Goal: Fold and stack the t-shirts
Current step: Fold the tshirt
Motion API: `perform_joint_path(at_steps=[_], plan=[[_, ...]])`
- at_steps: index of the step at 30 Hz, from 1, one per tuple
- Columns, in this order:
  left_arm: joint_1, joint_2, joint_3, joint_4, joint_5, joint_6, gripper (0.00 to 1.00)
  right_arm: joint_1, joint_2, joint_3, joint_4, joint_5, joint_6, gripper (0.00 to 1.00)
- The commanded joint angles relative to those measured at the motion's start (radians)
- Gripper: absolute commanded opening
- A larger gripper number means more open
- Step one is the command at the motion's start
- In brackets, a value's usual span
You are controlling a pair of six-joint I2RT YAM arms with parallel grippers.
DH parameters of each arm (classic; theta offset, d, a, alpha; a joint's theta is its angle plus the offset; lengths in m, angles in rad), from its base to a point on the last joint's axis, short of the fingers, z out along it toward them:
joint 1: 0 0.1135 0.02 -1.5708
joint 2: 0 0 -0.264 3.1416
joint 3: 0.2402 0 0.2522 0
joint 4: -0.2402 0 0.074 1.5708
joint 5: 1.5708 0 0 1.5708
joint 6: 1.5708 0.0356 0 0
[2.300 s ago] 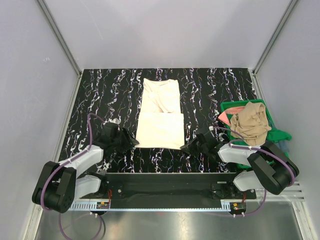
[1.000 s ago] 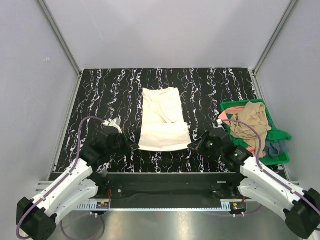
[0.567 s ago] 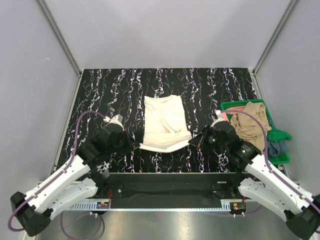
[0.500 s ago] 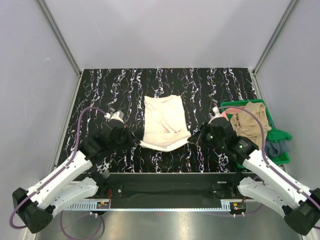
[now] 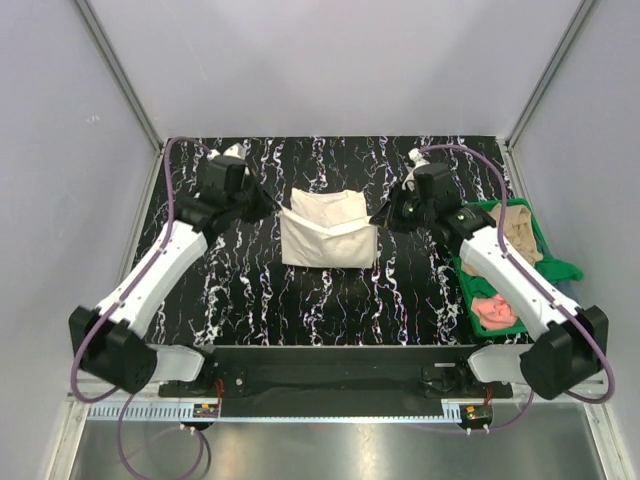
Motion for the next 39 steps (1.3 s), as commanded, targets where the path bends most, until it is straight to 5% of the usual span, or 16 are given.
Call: perform_joint_path(at_steps=[1,12,31,34,36,39], plan=[[0.038,0.111,0.133,0.081,0.087,0.066,0.0,-0.104,0.084,0.071,0.095,-0.198,-0.058,0.0],[0.125,0.511,0.442,0.16,0.165,0.094,0.0,-0.202,0.486,0.349,0.173,-0.441,-0.089,0.0],[0.273,1.164,0.96,0.369,0.307,0.057,0.0,-0.331,1.123,0.921,0.167,-0.558,-0.024,0.06],[0.289,1.209,0.976,0.491,0.317,0.022,0.02,-0.334,1.239,1.068,0.164,-0.599,-0.003,0.16],[0.297,1.254,1.014,0.519,0.31,0.009,0.12,-0.337,1.322,1.177,0.158,-0.614,0.01,0.21],[0.306,1.298,1.064,0.558,0.339,0.023,0.08,-0.341,1.405,1.324,0.115,-0.61,0.011,0.48]])
